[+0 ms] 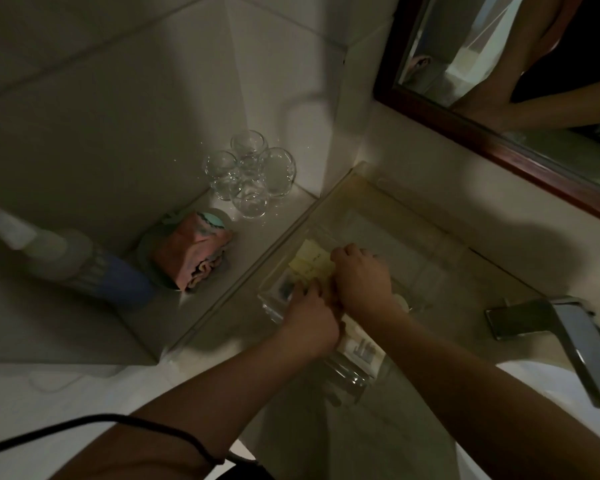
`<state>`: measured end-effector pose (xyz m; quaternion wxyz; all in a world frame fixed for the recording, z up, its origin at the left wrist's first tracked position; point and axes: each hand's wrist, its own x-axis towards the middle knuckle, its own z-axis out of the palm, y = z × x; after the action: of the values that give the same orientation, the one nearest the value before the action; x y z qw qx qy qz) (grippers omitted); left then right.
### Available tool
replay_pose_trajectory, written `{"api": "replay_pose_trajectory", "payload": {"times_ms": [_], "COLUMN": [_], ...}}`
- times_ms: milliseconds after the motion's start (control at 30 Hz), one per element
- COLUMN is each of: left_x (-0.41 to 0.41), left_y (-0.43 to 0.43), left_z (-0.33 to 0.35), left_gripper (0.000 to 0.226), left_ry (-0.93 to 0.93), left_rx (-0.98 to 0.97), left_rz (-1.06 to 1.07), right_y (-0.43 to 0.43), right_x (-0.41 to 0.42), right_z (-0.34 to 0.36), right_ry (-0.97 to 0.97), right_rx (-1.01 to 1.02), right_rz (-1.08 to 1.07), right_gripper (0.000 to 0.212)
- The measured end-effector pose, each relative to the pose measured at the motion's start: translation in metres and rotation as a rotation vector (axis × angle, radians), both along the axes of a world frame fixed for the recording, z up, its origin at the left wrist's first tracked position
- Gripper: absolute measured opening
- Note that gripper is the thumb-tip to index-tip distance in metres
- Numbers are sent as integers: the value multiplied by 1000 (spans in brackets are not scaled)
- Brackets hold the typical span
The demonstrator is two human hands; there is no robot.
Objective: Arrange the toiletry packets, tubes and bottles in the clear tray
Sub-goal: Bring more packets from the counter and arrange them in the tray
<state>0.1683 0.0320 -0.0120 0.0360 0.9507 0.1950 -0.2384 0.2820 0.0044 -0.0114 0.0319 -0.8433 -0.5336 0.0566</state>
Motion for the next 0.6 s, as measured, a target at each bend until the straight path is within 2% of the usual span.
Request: {"api": "replay_pose_trajectory", "payload": {"times_ms": [67, 167, 367, 467, 600], "left_x": [-1, -2, -4, -4, -3], "left_y": [4, 12, 16, 13, 12], "left_z": [0, -1, -5, -8, -12], "left_gripper": [54, 58, 58, 58, 56], "left_ry": [-61, -50, -44, -49, -97], "left_rx": [-22, -63, -69, -27, -40], "left_rz": [28, 28, 34, 50, 86], "right_y": [0, 2, 0, -6, -34], "right_x": [3, 6, 10, 11, 15], "right_z": [-2, -3, -6, -4, 4], "right_ry": [2, -8, -48, -7, 66], "right_rx": [-2, -9, -57, -65, -10], "right_rz": [20, 13, -30, -45, -186], "right_gripper": [20, 15, 18, 23, 24]}}
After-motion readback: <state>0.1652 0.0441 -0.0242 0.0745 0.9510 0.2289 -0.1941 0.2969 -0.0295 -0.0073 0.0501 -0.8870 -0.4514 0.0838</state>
